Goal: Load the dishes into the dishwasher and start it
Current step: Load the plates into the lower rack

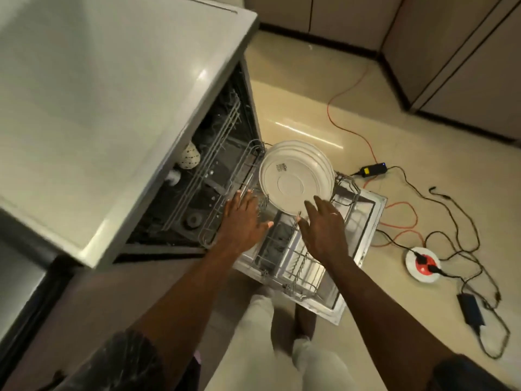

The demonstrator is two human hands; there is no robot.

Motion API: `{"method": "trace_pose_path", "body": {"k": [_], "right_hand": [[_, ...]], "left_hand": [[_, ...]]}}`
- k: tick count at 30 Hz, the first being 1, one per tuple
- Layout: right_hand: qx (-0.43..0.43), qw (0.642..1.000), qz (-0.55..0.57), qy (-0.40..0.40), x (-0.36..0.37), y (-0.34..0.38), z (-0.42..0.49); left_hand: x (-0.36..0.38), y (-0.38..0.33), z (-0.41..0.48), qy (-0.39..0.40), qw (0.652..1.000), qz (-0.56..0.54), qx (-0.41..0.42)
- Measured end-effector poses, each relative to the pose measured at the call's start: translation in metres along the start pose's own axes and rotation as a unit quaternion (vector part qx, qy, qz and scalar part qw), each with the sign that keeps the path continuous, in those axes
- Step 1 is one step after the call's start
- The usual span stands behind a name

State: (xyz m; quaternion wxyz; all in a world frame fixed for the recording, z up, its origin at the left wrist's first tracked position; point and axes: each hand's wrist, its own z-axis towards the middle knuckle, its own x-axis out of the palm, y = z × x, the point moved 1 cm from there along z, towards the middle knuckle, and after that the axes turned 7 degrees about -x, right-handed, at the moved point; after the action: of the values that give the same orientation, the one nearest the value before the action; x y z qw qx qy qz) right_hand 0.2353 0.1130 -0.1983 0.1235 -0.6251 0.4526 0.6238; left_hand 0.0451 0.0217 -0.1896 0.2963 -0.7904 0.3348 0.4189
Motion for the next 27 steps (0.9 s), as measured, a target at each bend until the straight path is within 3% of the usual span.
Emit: {"method": "trace_pose_path", "body": {"k": [7, 11, 15, 27], "right_hand": [[-0.085, 0.996, -0.015, -0.001, -0.072, 0.078, -0.088], [-0.141, 0.99, -0.01, 0.005, -0.075, 0.13, -0.123], [-0.232, 0.97, -0.046, 0.054, -0.06, 0.195, -0.149], [-0.467, 0.88, -0.064, 0.052, 0.006, 0.412, -0.244]], "left_hand": [[-0.025, 0.0, -0.155, -0.078, 0.993, -0.041, -0.082], [-0.032, 0.032, -0.232, -0.15, 0.966, -0.115, -0.177], [-0.028, 0.087, -0.31, -0.185, 0.943, -0.085, -0.264], [0.009, 0.238, -0.529, -0.311, 0.803, -0.189, -0.471]]}}
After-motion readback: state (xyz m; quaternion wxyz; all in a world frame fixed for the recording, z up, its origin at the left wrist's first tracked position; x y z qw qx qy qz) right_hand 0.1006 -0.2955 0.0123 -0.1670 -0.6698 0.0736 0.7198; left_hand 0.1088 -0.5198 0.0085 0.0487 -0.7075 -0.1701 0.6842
